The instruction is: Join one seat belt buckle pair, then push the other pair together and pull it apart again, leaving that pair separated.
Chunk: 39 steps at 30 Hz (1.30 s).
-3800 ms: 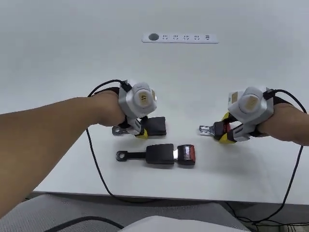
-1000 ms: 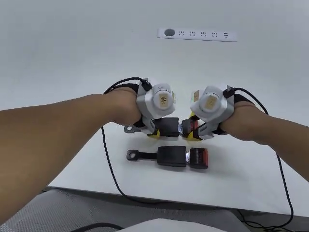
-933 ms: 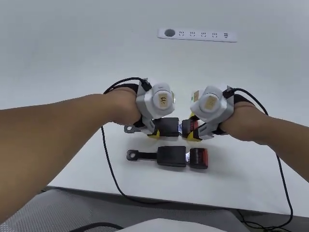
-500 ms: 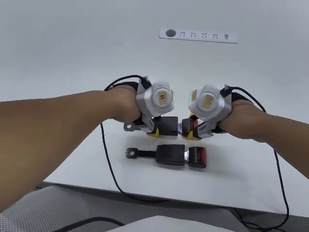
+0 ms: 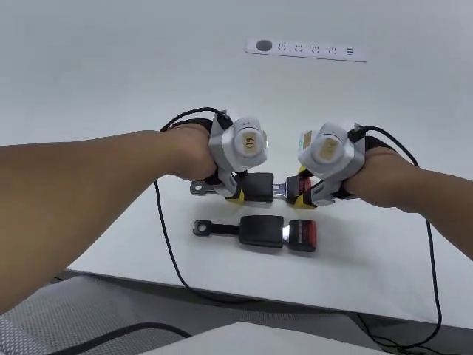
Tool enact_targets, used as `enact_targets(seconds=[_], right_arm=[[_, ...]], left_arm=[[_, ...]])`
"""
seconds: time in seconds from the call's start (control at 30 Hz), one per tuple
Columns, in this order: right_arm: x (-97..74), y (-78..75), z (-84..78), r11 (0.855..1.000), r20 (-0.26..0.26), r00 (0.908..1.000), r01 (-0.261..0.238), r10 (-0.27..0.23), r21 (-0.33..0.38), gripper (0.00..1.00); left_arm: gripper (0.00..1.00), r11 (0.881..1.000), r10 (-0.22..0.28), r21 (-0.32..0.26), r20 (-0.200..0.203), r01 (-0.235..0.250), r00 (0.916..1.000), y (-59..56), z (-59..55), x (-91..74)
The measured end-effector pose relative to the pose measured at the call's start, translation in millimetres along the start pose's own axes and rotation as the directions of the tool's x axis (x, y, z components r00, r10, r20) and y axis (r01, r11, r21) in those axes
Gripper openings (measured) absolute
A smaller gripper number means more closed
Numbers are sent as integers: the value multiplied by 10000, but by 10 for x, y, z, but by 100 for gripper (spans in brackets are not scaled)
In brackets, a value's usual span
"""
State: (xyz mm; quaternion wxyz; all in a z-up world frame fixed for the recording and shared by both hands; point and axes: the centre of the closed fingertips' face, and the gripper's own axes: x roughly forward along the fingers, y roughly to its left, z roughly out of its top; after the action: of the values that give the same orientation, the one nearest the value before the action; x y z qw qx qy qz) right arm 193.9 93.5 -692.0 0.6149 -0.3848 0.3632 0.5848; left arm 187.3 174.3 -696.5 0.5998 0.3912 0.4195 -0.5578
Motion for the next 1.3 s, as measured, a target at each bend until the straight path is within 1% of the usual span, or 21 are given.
enact_targets(seconds=[0.13, 0.2, 0.27, 0.33, 0.4, 0.47, 0.57, 0.7, 0.8, 1.0, 1.17, 1.3], right_arm=[[-10, 5, -18, 10000, 141, 9999, 65, -66, 70, 34], [-33, 40, -58, 9998, 200, 9998, 87, -90, 176, 34], [-53, 24, -98, 9997, 199, 9997, 115, -119, 234, 34], [-99, 38, -164, 9996, 197, 9997, 119, -124, 271, 34], [-127, -1, -257, 9995, 111, 9998, 187, -190, 271, 34], [-166, 31, -307, 9993, 67, 9997, 236, -238, 299, 34], [-222, 29, -428, 9989, -64, 9994, 347, -345, 308, 34], [-289, 32, -611, 9985, -289, 9988, 396, -385, 379, 34], [-380, 37, -776, 9982, -509, 9977, 463, -444, 371, 34], [-459, 72, -928, 9983, -677, 9969, 433, -406, 392, 34], [-512, 19, -1061, 9972, -824, 9951, 588, -549, 465, 35], [-514, 18, -1067, 9961, -857, 9944, 664, -613, 573, 35]], left_arm=[[31, 10000, 20, -41, -43, -20, 10000, -2, 3, 1], [31, 10000, 27, -49, -112, -28, 9999, -12, 12, 0], [31, 10000, 32, -47, -167, -33, 9999, -16, 13, 1], [31, 10000, 32, -50, -184, -33, 9998, -11, 9, 5], [31, 10000, 31, -57, -167, -32, 9999, -11, 9, 2], [31, 10000, 32, -63, -151, -33, 9999, -11, 8, 1], [31, 9999, 46, -117, -154, -48, 9999, -14, 10, -1], [32, 9999, 49, -123, -165, -51, 9999, -8, 5, 1], [32, 9999, 71, -141, -193, -74, 9998, -10, 2, -1], [32, 9998, 109, -175, -232, -113, 9997, -5, -6, 1], [32, 9998, 126, -139, -287, -131, 9995, -6, -5, 1], [32, 9999, 87, -94, -321, -90, 9994, -17, -1, -9]])
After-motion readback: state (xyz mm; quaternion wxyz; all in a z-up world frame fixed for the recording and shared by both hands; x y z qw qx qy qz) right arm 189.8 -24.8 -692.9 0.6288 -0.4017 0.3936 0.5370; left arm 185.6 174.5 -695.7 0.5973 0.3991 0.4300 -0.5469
